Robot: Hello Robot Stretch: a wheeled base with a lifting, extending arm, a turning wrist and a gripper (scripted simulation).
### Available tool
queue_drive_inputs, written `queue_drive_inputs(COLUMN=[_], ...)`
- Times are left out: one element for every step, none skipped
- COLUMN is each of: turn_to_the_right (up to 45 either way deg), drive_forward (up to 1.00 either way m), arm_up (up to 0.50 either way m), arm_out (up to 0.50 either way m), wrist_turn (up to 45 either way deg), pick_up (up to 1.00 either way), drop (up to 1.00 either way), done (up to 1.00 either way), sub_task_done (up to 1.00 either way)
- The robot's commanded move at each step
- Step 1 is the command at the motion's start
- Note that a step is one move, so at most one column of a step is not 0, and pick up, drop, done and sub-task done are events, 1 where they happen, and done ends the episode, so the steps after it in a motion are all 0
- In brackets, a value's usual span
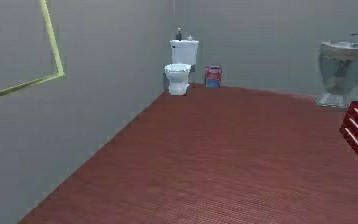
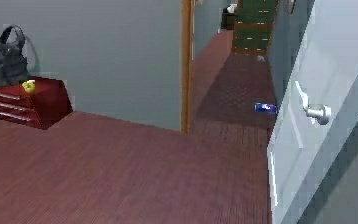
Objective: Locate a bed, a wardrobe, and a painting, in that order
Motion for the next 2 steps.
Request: queue_drive_inputs(turn_to_the_right=[45.0, 42.0], drive_forward=[0.00, 0.00], arm_up=[0.00, 0.00], arm_out=[0.00, 0.00], wrist_turn=[0.0, 0.0], pick_up=[0.00, 0.00], drop=[0.00, 0.00], done=[0.00, 0.00], sub_task_done=[0.00, 0.00])
